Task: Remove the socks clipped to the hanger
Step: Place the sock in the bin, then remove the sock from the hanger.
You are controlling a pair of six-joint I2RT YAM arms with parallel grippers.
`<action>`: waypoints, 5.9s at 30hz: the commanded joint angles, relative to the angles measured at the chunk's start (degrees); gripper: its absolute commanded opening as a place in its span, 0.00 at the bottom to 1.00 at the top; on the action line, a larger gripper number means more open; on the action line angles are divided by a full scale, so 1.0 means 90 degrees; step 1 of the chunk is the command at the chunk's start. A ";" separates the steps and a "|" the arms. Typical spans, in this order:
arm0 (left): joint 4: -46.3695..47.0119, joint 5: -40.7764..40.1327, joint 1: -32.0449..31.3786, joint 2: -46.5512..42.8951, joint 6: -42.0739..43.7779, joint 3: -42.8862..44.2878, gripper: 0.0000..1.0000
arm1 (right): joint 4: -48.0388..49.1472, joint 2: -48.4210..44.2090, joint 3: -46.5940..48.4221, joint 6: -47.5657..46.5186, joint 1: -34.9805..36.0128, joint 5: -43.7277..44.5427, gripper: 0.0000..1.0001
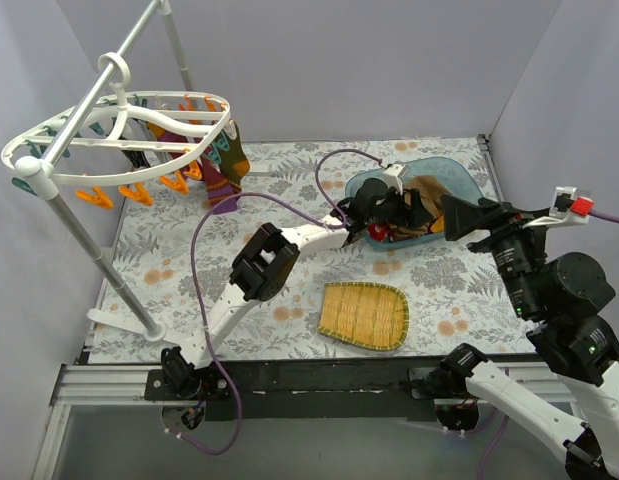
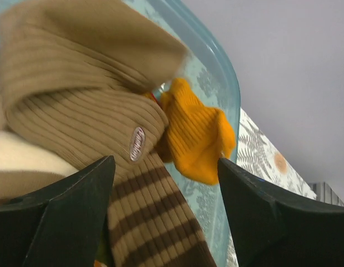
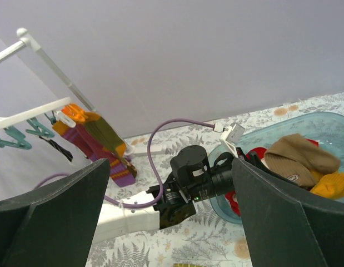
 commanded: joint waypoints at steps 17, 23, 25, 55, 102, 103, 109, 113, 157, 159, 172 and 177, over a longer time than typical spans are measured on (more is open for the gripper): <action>0.0559 -0.1136 -0.0493 -0.6055 -0.0107 -0.6219 0.73 | 0.1217 0.1978 -0.0241 -0.0478 -0.0082 -0.1869 0.98; 0.0042 -0.2074 -0.0884 -0.8152 -0.0575 -0.8301 0.71 | 0.3060 0.3422 -0.0017 -0.0187 -0.0921 -0.4502 0.98; -0.0290 -0.2465 -0.0992 -0.8721 -0.0937 -0.8995 0.70 | 0.3725 0.4135 0.0052 0.0029 -0.1243 -0.5239 0.97; -0.8512 -0.6977 -0.1139 -1.1574 -0.5176 -0.8051 0.71 | 0.6531 1.2916 0.6477 0.1357 -0.0484 -0.6649 0.98; -0.7137 -0.6850 -0.1139 -1.3206 -0.3653 -0.8050 0.67 | 0.6171 0.7244 0.1177 -0.0712 0.0815 -0.5799 0.01; -0.7079 -0.6860 -0.1139 -1.3225 -0.3527 -0.8021 0.67 | 0.6006 0.7156 0.1127 -0.0751 0.0845 -0.5838 0.01; -0.6600 -0.6958 -0.1139 -1.3343 -0.3097 -0.8021 0.72 | 0.5429 0.6619 0.0990 -0.0811 0.1186 -0.6072 0.01; -0.5879 -0.6792 -0.1139 -1.3343 -0.2570 -0.8176 0.75 | 0.5263 0.6472 0.0999 -0.0742 0.1449 -0.6229 0.01; -0.4539 -0.7144 -0.1139 -1.3313 -0.1661 -0.8919 0.00 | 0.5135 0.6852 0.1361 -0.0341 0.2202 -0.6190 0.01; -0.4539 -0.7095 -0.1139 -1.3343 -0.1690 -0.8958 0.00 | 0.5135 0.6833 0.1351 -0.0341 0.2202 -0.6161 0.01; -0.4646 -0.6899 -0.1139 -1.3645 -0.1690 -0.9017 0.00 | 0.5096 0.6823 0.1097 -0.0390 0.2202 -0.5877 0.02; -0.4753 -0.6870 -0.1139 -1.3724 -0.1739 -0.9007 0.00 | 0.5057 0.6823 0.1126 -0.0332 0.2202 -0.5858 0.02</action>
